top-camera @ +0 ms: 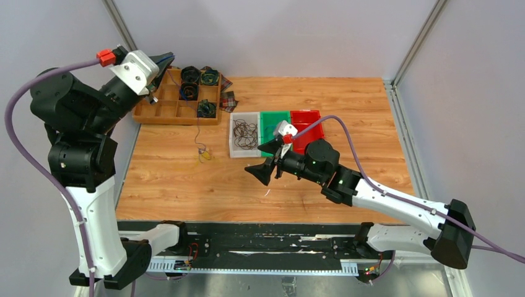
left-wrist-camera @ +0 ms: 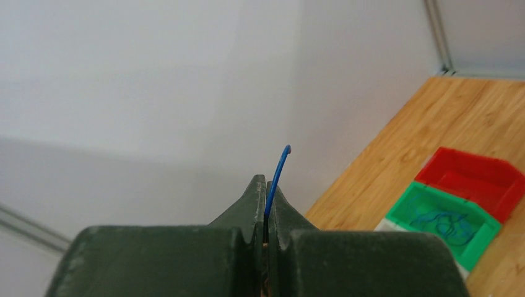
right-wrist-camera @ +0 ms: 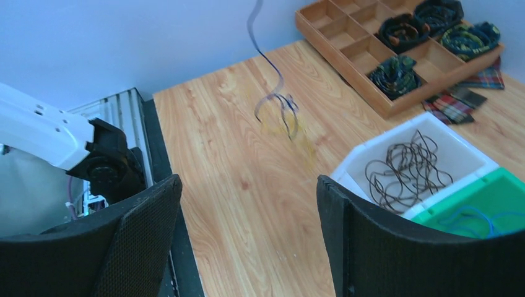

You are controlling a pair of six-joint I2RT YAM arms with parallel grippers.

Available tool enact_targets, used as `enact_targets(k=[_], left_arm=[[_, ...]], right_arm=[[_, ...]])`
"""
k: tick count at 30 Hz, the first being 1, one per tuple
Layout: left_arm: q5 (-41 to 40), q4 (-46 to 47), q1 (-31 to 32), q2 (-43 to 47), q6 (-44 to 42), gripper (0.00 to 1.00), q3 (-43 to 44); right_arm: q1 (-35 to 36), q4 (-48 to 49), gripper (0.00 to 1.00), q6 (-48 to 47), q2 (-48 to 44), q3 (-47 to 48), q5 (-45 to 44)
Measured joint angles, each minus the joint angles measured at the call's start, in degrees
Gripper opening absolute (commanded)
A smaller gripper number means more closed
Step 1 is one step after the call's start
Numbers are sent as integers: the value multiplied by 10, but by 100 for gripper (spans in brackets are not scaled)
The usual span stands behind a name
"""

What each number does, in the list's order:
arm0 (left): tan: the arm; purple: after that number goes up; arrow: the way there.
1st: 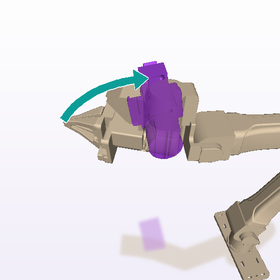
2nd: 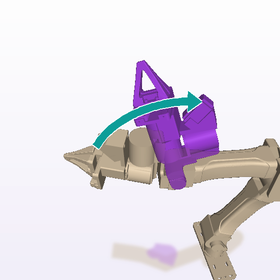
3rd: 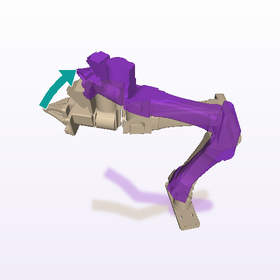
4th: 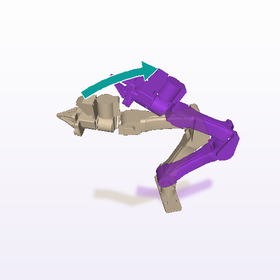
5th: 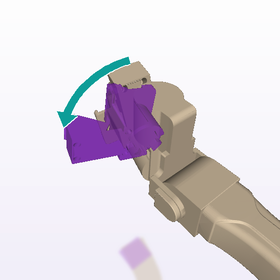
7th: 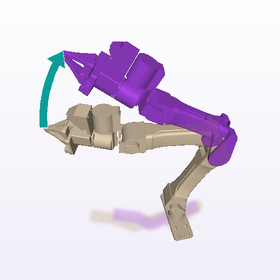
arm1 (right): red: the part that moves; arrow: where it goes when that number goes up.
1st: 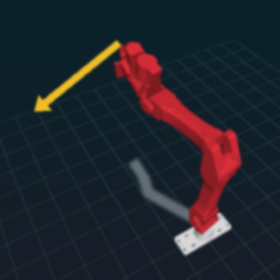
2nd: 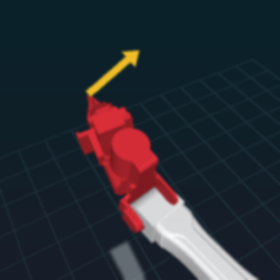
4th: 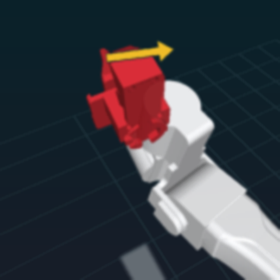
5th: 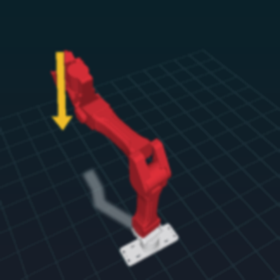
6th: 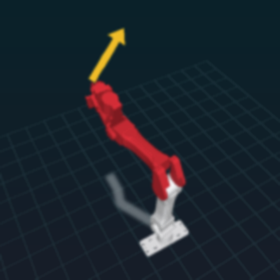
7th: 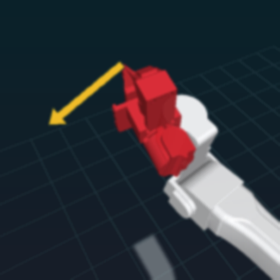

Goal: Untangle the cables
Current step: Untie the cable.

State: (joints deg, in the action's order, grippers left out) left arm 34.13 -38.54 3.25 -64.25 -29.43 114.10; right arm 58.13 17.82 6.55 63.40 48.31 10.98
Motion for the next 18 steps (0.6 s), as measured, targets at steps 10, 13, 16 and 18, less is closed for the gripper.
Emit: enact_targets(k=[10,13,16,18], left_arm=[[32,27,68,-44,124,1,47],[41,44,73,-54,160,1,54],[52,64,74,-57,195,1,55],[62,83,74,-58,224,1,55]], right_arm=[[35,51,79,-33,66,58,2],[36,57,80,-52,81,67,-24],[36,64,80,-70,92,68,-51],[36,63,80,-82,107,76,-66]])
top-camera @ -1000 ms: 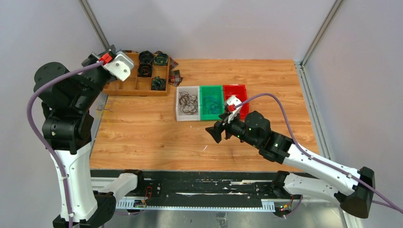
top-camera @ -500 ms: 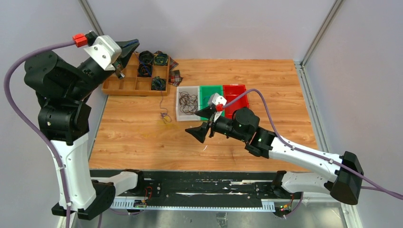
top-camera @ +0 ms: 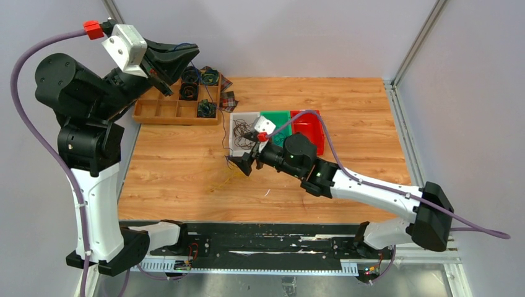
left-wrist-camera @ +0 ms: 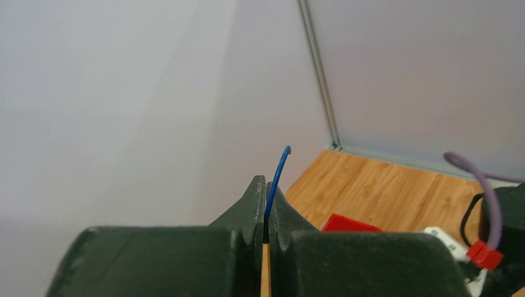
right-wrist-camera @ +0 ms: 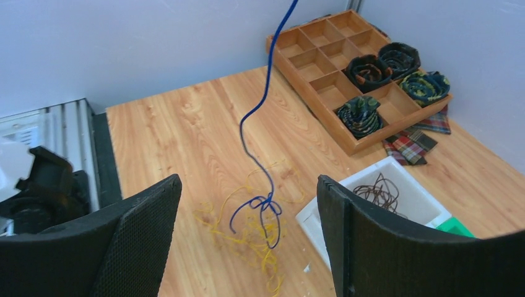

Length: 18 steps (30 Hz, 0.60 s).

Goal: Untangle the cables
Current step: Untie the cable.

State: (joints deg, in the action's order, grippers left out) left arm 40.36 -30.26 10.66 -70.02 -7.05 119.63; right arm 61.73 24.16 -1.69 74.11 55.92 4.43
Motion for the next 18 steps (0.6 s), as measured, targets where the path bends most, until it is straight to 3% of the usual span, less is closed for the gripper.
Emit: enact_targets(k=[9,18], left_arm=[[33,58,0,1,79,1,0],[45,79,0,3,107,1,0]], right_arm=[[-4,12,78,-22,116,80,-17],[-15,57,60,-3,215,112,-13]])
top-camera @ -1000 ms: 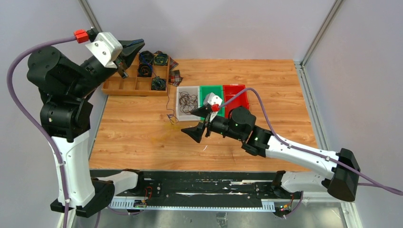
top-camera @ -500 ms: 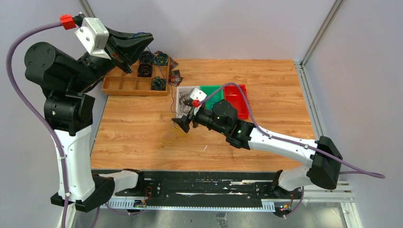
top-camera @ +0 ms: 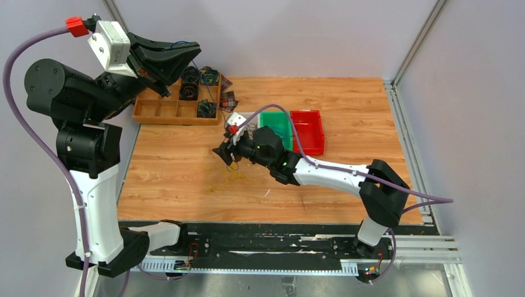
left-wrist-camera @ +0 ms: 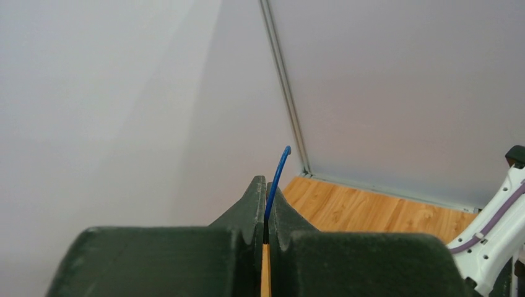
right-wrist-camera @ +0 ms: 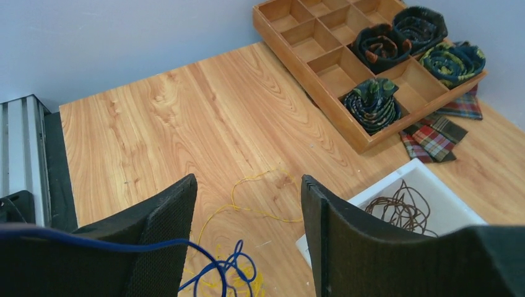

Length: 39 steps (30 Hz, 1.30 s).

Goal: Untangle the cables
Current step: Untie the cable.

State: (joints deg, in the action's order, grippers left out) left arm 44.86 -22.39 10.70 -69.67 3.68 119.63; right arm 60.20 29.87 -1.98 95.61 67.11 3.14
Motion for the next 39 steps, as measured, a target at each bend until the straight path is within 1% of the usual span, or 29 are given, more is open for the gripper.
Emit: enact_targets(k=[5,10,23,30,32,34,39], left_arm=[[2,9,0,1,10,1,9],[1,17,0,0,16,1,38],[-21,47,0,-6,19,1,114],[-78,64,0,-22,16,1,155],[-103,72,0,-26,12,1,162],[-132,83,0,-28,5,1,164],[-216,120,0,-34,-22,0,174]], right_arm=[[-15,43,51,34,31,-16,7],[-30,88,42,70,50,-62,15],[-72,216,33,162,58,-267,24],[-74,288,30,194,37,-364,22],[-74,308,26,202,32,-387,18],[-74,329,20,210,27,-415,12],[-74,342,9,224,21,-458,-12]])
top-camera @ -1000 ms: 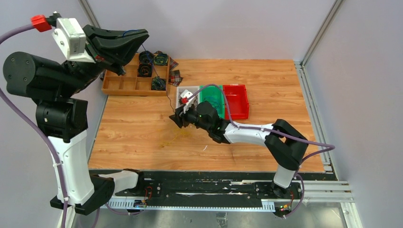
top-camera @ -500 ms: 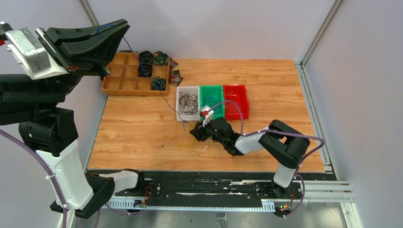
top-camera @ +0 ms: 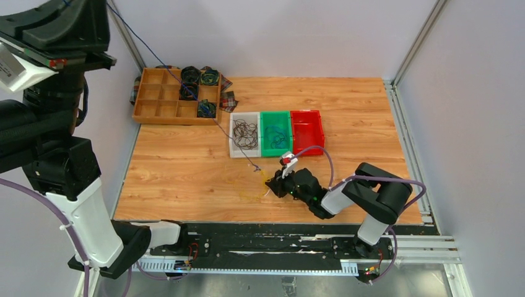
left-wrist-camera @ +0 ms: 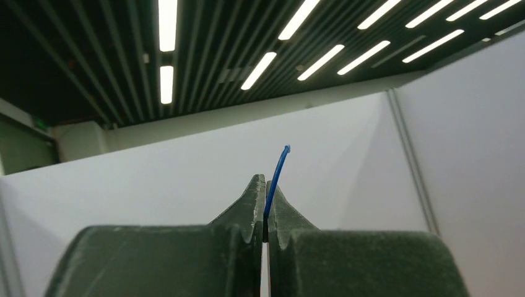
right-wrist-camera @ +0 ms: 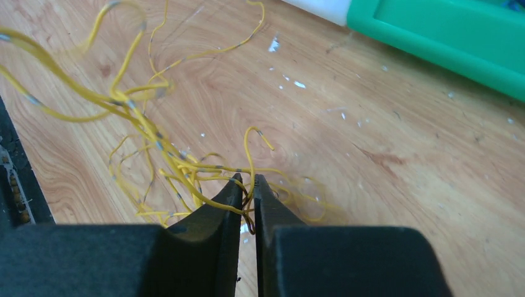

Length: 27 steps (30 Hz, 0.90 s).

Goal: Untangle the cables
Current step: Untie the cable.

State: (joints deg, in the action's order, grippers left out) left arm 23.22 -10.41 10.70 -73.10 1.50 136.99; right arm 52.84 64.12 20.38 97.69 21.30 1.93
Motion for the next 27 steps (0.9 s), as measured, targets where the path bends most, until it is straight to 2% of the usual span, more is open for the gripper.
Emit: enact_targets(k=[13,20,27], left_arm=[[-253,130,0,-55,-70,1,72],[-289,180,0,-67,-82,1,96],[-327,245,0,-82,-112,1,120]], right_arm=[[0,-12,3,9,-35,-40,-66],[0,-28,1,15,-42,-54,-98],[0,-136,1,38,-111,-54,-193]])
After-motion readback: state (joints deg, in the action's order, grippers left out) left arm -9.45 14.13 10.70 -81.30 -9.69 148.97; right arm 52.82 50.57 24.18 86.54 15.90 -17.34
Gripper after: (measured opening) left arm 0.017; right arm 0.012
